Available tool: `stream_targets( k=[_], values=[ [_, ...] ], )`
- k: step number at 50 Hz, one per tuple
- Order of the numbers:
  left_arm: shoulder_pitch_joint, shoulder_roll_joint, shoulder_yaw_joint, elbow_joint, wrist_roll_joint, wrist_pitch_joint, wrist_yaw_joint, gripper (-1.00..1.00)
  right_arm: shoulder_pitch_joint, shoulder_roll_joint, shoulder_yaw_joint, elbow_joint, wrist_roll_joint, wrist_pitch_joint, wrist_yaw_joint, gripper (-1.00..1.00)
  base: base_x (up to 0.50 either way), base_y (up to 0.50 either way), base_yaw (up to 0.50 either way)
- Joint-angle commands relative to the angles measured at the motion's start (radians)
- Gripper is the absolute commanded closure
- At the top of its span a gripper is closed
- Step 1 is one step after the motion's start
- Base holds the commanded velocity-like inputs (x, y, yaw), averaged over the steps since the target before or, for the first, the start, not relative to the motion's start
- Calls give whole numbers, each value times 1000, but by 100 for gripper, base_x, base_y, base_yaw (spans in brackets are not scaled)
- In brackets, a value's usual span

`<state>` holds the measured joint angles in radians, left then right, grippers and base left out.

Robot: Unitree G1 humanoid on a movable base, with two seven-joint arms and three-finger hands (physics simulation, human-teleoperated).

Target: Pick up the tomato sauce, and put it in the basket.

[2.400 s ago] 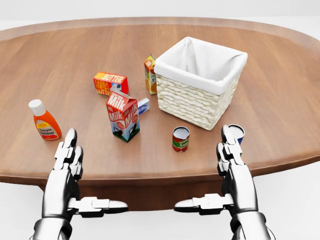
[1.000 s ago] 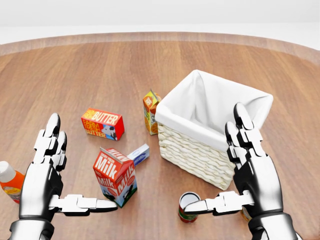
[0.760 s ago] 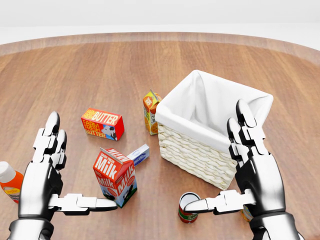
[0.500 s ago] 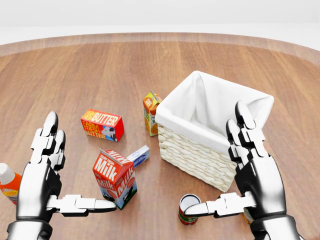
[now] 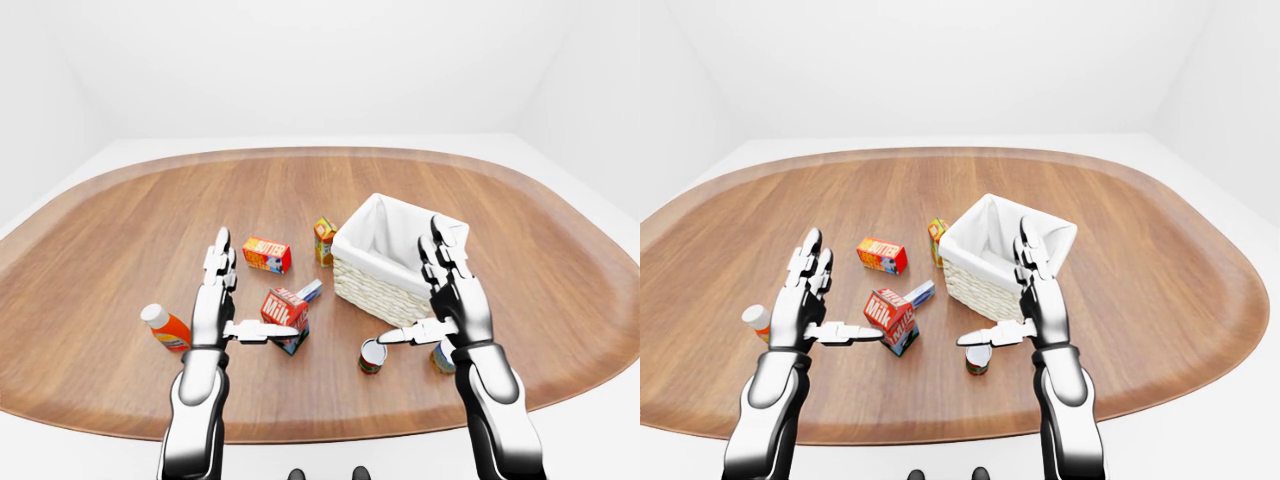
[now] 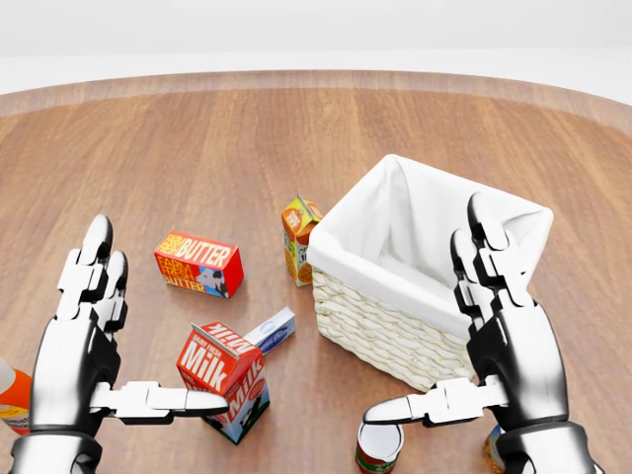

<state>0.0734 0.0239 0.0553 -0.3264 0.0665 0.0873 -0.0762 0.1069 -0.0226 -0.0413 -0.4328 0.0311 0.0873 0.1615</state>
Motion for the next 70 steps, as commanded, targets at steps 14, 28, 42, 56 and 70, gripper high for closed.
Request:
stream_targets(
  k=[14,28,42,56,70],
  values=[
    [-7,3,10,-5,-3,0,-1,-100,3,-20,-13,-56,-110,0,53,-100,0,0,0],
    [-8,3,9,-2,-1,0,-1,-100,-6,-31,-54,-104,-144,0,133,-100,0,0,0],
    [-11,4,12,-4,-2,0,-2,-100,8,-38,-57,-153,-62,0,265,-100,0,0,0],
    [-17,7,21,-3,-7,0,-3,-100,14,-46,-46,-88,-109,0,306,-100,0,0,0],
    [-21,8,24,3,-10,0,-4,-100,62,-46,-16,-97,-154,0,398,-100,0,0,0]
  ],
)
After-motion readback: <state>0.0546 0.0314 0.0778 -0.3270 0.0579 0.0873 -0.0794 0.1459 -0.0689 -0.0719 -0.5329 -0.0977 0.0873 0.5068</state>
